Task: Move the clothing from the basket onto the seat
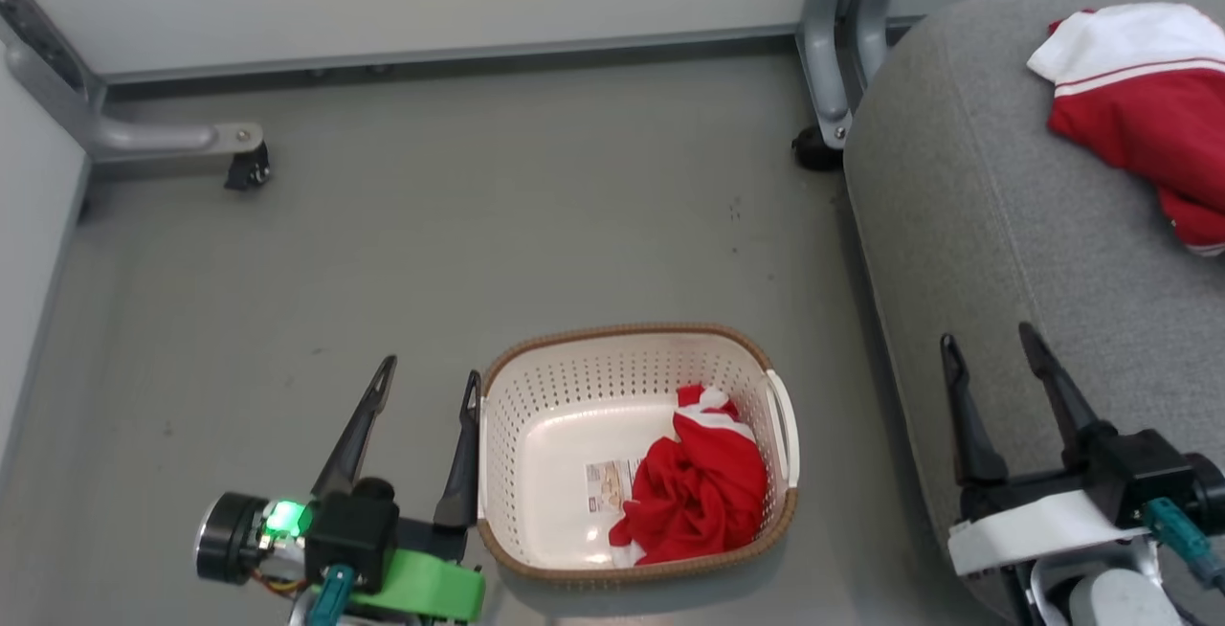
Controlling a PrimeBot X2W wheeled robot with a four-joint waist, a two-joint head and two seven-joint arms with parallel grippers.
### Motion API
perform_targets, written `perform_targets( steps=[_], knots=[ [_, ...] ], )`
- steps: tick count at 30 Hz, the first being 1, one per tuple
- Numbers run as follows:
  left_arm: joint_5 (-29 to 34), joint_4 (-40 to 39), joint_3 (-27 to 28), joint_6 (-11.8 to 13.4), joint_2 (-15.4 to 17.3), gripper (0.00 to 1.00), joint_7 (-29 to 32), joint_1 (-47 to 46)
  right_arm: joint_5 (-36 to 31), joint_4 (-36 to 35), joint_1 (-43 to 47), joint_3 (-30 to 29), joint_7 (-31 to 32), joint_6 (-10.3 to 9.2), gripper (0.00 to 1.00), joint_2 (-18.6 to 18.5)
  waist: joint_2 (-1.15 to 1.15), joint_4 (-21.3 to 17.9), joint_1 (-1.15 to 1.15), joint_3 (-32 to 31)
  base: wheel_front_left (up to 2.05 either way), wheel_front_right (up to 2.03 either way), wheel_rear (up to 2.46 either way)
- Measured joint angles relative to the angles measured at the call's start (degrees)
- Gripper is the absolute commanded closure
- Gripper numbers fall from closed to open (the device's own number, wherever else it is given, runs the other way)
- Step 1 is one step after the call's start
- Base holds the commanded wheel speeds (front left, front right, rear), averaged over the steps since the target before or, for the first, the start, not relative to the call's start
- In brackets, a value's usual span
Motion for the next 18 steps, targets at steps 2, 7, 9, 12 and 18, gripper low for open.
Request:
perform_targets(
  steps=[2,7,9,12,18],
  knots=[
    [0.1,1.8,-1.0,-1.0,0.2,0.00,0.0,-2.8,-0.2,-0.5,-1.5,-0.7,0.0,0.00,0.00,-0.4,0.00,-0.3,0.00,2.2,0.00,0.00,0.00],
    [-0.6,11.5,-3.5,-4.4,0.5,0.00,0.0,-11.5,-0.2,-1.8,-5.3,-2.8,0.0,0.00,0.00,-0.8,0.00,-1.1,0.00,8.4,0.00,0.00,0.00],
    [-0.4,16.7,-5.3,-5.6,0.8,0.00,0.0,-15.2,-0.3,-2.2,-6.6,-3.1,0.0,0.00,0.00,-0.8,0.00,-1.4,0.00,10.8,0.00,0.00,0.00],
    [0.3,23.6,-8.3,-6.6,1.7,0.00,0.0,-22.6,-0.3,-3.0,-8.5,-3.5,0.0,0.00,0.00,-0.8,0.00,-2.1,0.00,14.5,0.00,0.00,0.00],
    [3.1,38.1,-21.2,-7.2,2.6,0.00,0.0,-35.0,-0.3,-4.4,-11.7,-3.4,0.0,0.00,0.00,-0.5,0.00,-3.6,0.01,21.7,0.00,0.00,0.00]
  ],
)
